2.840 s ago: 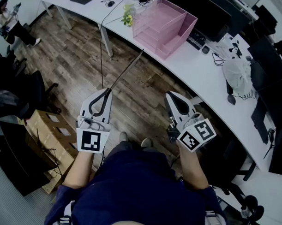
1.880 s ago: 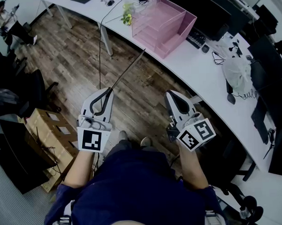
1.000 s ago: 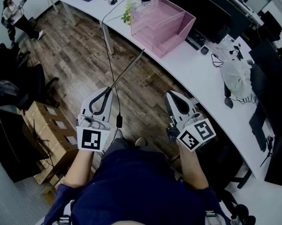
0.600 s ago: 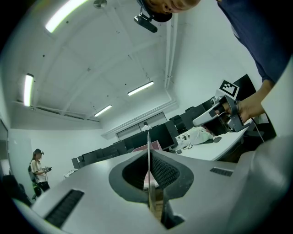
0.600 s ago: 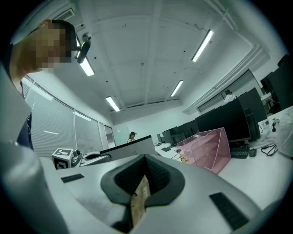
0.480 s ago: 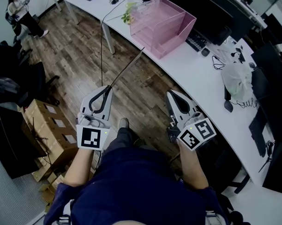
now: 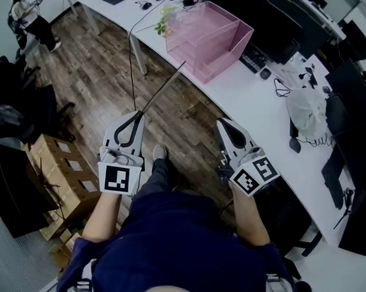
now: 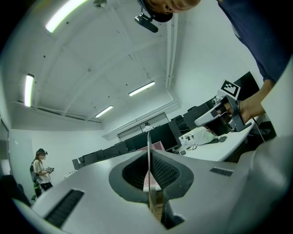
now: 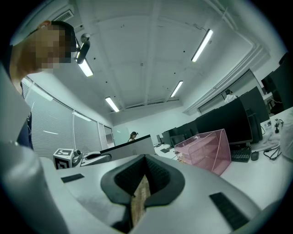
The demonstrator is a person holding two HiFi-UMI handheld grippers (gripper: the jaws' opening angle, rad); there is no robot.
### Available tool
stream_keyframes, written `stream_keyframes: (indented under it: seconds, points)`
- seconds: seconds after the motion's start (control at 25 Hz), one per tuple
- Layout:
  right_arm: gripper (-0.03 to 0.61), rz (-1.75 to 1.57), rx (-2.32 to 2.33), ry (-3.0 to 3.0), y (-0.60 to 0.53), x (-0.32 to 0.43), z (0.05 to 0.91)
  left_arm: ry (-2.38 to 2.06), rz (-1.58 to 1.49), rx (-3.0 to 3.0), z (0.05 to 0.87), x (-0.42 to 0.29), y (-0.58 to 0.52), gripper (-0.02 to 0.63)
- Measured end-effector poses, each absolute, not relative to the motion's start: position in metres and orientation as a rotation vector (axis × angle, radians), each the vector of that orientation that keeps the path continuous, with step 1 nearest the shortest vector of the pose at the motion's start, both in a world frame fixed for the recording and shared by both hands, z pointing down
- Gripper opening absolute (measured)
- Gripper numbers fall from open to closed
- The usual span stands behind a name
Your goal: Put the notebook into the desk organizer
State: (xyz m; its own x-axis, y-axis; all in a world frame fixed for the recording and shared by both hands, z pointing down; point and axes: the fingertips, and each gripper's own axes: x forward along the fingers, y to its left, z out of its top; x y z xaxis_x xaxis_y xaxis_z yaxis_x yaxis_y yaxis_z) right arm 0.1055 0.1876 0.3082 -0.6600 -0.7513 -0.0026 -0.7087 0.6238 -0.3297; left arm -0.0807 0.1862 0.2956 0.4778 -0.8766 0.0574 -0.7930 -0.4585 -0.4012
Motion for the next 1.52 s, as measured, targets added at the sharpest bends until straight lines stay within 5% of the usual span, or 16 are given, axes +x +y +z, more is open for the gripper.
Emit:
stream_keyframes:
  seconds: [1.52]
  points:
    - [0.005, -0.564, -1.351, 2.679, -0.02, 0.037, 0.333, 1.304, -0.361, -2.533, 0.32, -0.137, -0.04, 0.034]
